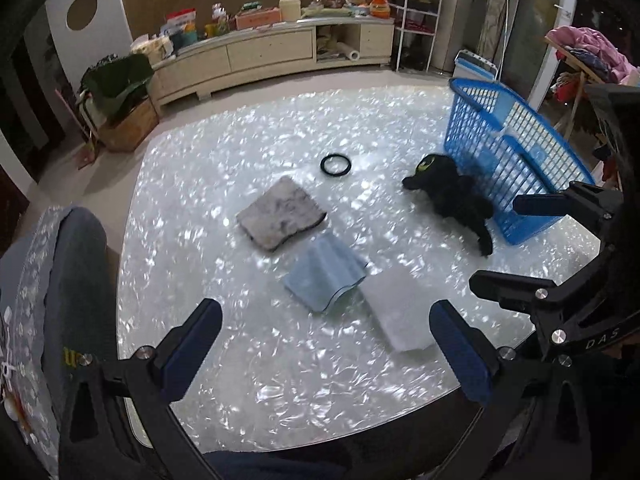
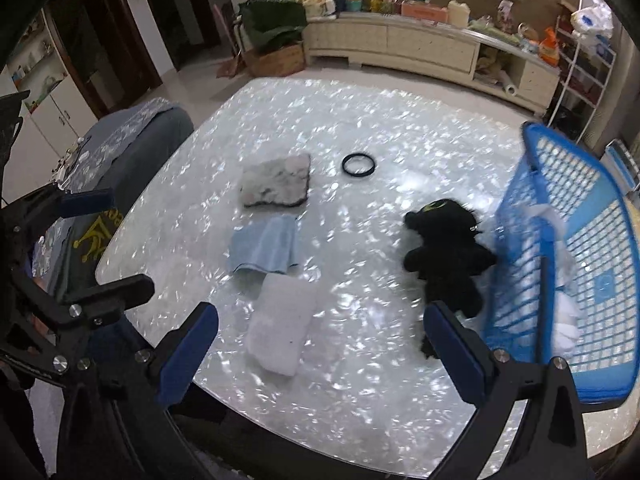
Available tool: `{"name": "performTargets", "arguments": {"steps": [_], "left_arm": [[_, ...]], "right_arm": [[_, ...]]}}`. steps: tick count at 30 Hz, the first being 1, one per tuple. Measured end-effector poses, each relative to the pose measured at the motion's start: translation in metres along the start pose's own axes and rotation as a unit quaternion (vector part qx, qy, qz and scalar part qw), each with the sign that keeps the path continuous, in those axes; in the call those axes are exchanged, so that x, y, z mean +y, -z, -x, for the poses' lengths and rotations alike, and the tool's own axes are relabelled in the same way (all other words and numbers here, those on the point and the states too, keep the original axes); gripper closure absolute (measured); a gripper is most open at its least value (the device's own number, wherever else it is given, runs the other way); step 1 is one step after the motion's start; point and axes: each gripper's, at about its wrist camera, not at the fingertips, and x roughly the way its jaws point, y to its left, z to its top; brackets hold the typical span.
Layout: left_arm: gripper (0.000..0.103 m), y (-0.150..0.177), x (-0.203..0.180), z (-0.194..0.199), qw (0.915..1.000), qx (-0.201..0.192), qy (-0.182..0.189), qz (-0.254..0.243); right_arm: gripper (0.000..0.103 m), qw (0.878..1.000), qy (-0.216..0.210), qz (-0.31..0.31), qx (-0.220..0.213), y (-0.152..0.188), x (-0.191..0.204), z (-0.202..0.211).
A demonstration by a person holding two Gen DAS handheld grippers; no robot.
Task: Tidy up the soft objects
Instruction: 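Move the right gripper to the white sponge pad and grasp it, then carry the white pad into the basket with the right gripper while the left gripper grasps the light blue cloth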
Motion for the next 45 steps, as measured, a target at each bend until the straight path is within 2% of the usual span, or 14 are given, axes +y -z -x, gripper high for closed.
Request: {"name": "performTargets", "arguments": {"steps": [10,16,26,29,33,34,35,37,41,45], "left_arm": [[0.000,0.013,0.023,-0.040,0.9986,0.048,0.014,0.015],[0.000,0.022,0.032,-0.056,0.9976,0.061,0.026,0.020],[0.000,0.030,0.045,-0.079,0.9961,0.081,0.025,0.024],[0.000,0.032,0.048,-0.082,0.9959,0.083,0.026,0.025],[0.000,0.033,0.048,-0.083,0.9958,0.083,0.029,0.025],[0.000,0.034,0.048,-0.083,0.9958,0.083,0.029,0.025],[0.000,0.034,0.048,-0.083,0.9959,0.082,0.029,0.024],[0.000,0.034,0.048,-0.081,0.9961,0.081,0.027,0.024],[0.000,0.032,0.045,-0.073,0.9970,0.069,0.026,0.021],[0.000,0.027,0.039,-0.063,0.9985,0.051,0.021,0.007]], "right_arm": [[0.000,0.997,-0.027,-0.022,0.072,0.003,0.011,-0.051],[0.000,0.994,-0.018,-0.022,0.103,0.002,0.023,-0.079],[0.001,0.989,-0.007,-0.023,0.148,0.007,0.033,-0.118],[0.009,0.988,-0.001,-0.018,0.154,0.009,0.040,-0.125],[0.014,0.989,0.026,-0.001,0.148,0.012,0.050,-0.126],[0.023,0.989,0.036,0.005,0.143,0.012,0.053,-0.124],[0.036,0.989,0.045,0.011,0.138,0.012,0.057,-0.124],[0.048,0.990,0.047,0.011,0.132,0.011,0.062,-0.123],[0.053,0.991,0.032,0.010,0.131,0.015,0.062,-0.116],[0.053,0.992,0.017,0.002,0.121,0.020,0.049,-0.097]]}}
